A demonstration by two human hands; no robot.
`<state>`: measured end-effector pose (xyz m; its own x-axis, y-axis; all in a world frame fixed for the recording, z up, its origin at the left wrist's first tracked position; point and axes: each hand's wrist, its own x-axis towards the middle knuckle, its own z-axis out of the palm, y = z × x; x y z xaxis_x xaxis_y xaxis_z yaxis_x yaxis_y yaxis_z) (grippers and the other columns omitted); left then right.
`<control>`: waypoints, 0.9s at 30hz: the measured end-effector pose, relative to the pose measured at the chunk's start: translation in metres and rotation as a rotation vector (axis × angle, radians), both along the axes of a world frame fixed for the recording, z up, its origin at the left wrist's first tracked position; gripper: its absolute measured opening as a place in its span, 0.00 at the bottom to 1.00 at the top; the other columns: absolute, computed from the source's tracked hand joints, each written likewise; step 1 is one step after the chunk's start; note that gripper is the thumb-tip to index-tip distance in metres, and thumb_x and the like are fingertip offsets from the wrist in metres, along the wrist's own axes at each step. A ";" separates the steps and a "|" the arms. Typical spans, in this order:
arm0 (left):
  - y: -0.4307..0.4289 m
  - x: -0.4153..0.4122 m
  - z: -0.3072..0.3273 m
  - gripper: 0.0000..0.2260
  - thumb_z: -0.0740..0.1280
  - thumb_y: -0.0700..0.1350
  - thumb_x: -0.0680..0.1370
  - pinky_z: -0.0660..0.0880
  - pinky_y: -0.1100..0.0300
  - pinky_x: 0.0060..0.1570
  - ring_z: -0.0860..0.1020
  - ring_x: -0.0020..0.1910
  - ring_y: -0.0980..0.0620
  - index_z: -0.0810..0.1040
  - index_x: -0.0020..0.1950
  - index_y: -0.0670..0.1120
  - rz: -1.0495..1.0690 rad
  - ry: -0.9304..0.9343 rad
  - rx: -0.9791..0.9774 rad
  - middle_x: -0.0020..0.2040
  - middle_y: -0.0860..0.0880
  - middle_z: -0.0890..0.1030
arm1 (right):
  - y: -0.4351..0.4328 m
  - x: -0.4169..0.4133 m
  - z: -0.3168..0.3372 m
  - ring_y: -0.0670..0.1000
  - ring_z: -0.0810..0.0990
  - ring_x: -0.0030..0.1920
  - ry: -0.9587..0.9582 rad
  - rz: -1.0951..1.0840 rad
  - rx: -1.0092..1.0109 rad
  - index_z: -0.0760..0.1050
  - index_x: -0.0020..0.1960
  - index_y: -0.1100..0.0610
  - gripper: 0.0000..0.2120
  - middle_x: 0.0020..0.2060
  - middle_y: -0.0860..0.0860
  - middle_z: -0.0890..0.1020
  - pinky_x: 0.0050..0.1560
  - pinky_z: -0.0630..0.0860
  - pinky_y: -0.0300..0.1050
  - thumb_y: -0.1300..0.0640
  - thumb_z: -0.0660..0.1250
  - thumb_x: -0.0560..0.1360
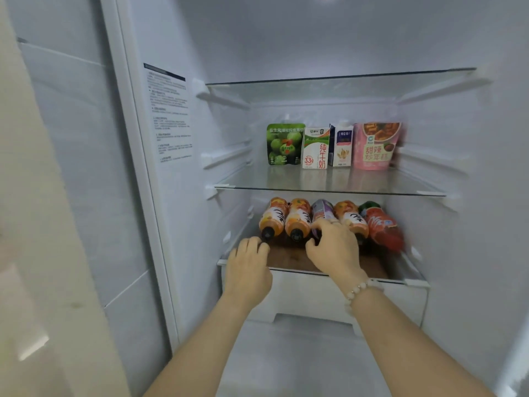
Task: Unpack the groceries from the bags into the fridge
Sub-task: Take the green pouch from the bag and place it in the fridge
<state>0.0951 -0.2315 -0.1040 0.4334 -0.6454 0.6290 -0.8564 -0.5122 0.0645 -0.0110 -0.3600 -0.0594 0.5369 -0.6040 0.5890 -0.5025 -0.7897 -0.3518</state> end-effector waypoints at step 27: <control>0.108 -0.309 0.102 0.14 0.72 0.44 0.68 0.69 0.51 0.46 0.75 0.49 0.40 0.78 0.52 0.42 -0.646 -0.106 -0.336 0.48 0.43 0.78 | 0.235 -0.379 0.081 0.55 0.72 0.58 0.221 -0.554 -0.336 0.73 0.60 0.56 0.15 0.57 0.52 0.76 0.55 0.66 0.46 0.58 0.62 0.74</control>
